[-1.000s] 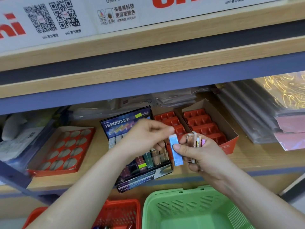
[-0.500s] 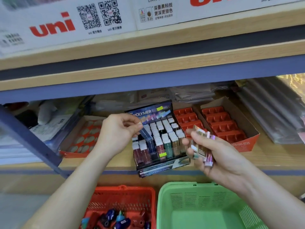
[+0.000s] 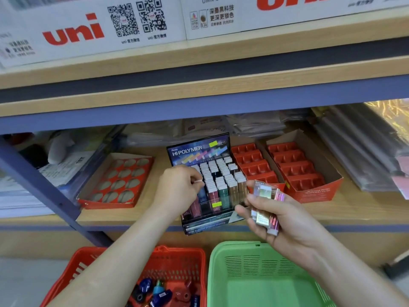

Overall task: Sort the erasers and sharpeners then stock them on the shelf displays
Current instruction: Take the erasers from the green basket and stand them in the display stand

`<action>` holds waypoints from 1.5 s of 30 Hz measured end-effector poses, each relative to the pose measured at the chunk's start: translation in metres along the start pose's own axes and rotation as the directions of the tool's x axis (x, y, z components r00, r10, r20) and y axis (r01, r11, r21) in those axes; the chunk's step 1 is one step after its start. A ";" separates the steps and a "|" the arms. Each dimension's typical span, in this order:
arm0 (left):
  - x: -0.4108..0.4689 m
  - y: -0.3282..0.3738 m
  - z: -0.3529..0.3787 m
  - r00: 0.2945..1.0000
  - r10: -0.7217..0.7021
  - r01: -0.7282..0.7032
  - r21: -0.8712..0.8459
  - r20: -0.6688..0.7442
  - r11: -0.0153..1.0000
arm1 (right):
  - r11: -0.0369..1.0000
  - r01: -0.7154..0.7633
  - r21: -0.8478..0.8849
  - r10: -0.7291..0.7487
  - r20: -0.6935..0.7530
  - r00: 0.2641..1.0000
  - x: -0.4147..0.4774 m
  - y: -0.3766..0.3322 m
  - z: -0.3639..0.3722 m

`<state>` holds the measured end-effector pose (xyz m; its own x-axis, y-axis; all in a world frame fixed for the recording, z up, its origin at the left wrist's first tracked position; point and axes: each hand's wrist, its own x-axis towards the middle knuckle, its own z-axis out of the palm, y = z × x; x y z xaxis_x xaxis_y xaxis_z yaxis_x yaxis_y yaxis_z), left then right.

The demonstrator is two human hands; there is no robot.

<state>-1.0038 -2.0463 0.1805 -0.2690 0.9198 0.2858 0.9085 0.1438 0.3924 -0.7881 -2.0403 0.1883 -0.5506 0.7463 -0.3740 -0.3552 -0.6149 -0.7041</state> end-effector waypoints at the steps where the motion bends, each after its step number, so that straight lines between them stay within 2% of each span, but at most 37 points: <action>1: 0.001 0.002 0.001 1.000 -0.001 0.001 0.021 -0.002 1.000 | 1.000 0.002 -0.002 -0.002 -0.003 1.000 0.000 0.001 -0.001; 4: 0.002 0.005 0.004 1.000 0.000 -0.001 0.071 0.011 0.997 | 1.000 0.008 0.022 -0.009 0.005 1.000 0.001 0.001 -0.002; 8: -0.002 0.009 0.002 0.999 -0.031 0.030 0.067 0.014 0.997 | 0.984 -0.025 0.174 0.020 0.030 0.999 0.001 -0.003 -0.008; 10: -0.012 0.020 -0.005 0.998 -0.033 0.033 -0.005 -0.059 0.999 | 0.984 -0.012 0.179 0.005 0.035 0.999 -0.001 -0.003 -0.009; 12: -0.028 0.038 -0.013 0.994 -0.051 0.036 -0.156 -0.093 0.987 | 0.988 0.007 0.156 -0.015 0.047 0.999 -0.002 -0.001 -0.008; 15: -0.061 0.069 -0.014 0.996 -0.069 0.091 -0.494 0.062 0.864 | 0.987 0.026 0.158 -0.034 0.049 0.998 0.000 0.004 -0.006; 17: -0.075 0.080 -0.008 0.988 -0.093 0.150 -0.592 0.125 0.792 | 0.987 0.035 0.157 -0.041 0.036 0.999 0.002 0.011 -0.006; 20: -0.082 0.078 0.004 0.956 -0.244 0.291 -0.645 0.163 0.707 | 0.992 0.041 0.121 -0.042 0.012 0.999 0.001 0.019 -0.005; 23: -0.085 0.073 0.009 0.906 -0.344 0.400 -0.764 0.246 0.506 | 0.985 -0.003 0.175 0.004 -0.006 1.000 0.001 0.020 -0.007; 25: -0.090 0.068 0.010 0.893 -0.371 0.400 -0.829 0.256 0.390 | 0.991 -0.016 0.130 0.019 -0.021 1.000 0.000 0.019 -0.009; 30: -0.094 0.051 0.010 0.880 -0.432 0.346 -0.889 0.196 0.301 | 0.988 0.034 -0.148 -0.042 -0.050 0.998 0.004 0.020 -0.011; 33: -0.089 0.041 0.003 0.870 -0.419 0.370 -0.907 0.262 0.202 | 0.973 0.048 -0.224 -0.055 -0.029 0.998 0.007 0.023 -0.010; 34: -0.087 0.037 0.000 0.875 -0.380 0.400 -0.889 0.298 0.224 | 0.970 0.056 -0.235 -0.065 -0.029 0.997 0.008 0.024 -0.010; 36: -0.086 0.033 -0.005 0.886 -0.281 0.451 -0.822 0.368 0.348 | 0.970 0.073 -0.233 -0.086 -0.048 0.995 0.008 0.025 -0.007; 38: -0.087 0.033 -0.009 0.897 -0.224 0.441 -0.770 0.380 0.462 | 0.969 0.085 -0.231 -0.103 -0.070 0.992 0.009 0.023 -0.003; 39: -0.088 0.034 -0.010 0.905 -0.216 0.426 -0.762 0.367 0.487 | 0.968 0.090 -0.235 -0.110 -0.073 0.991 0.010 0.023 -0.001; 41: -0.087 0.037 -0.012 0.913 -0.206 0.408 -0.787 0.352 0.462 | 0.961 0.100 -0.257 -0.116 -0.049 0.992 0.012 0.023 0.005; 43: -0.085 0.035 -0.013 0.910 -0.129 0.407 -0.799 0.393 0.442 | 0.955 0.099 -0.280 -0.104 0.000 0.995 0.013 0.026 0.011; 45: -0.082 0.031 -0.018 0.902 -0.030 0.388 -0.781 0.430 0.489 | 0.964 0.065 -0.256 -0.057 0.041 0.998 0.014 0.028 0.016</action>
<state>-0.9588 -2.1241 0.1848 -0.1320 0.9827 -0.1299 0.0901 0.1424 0.9857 -0.8183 -2.0510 0.1732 -0.5605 0.7687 -0.3082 -0.1851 -0.4790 -0.8581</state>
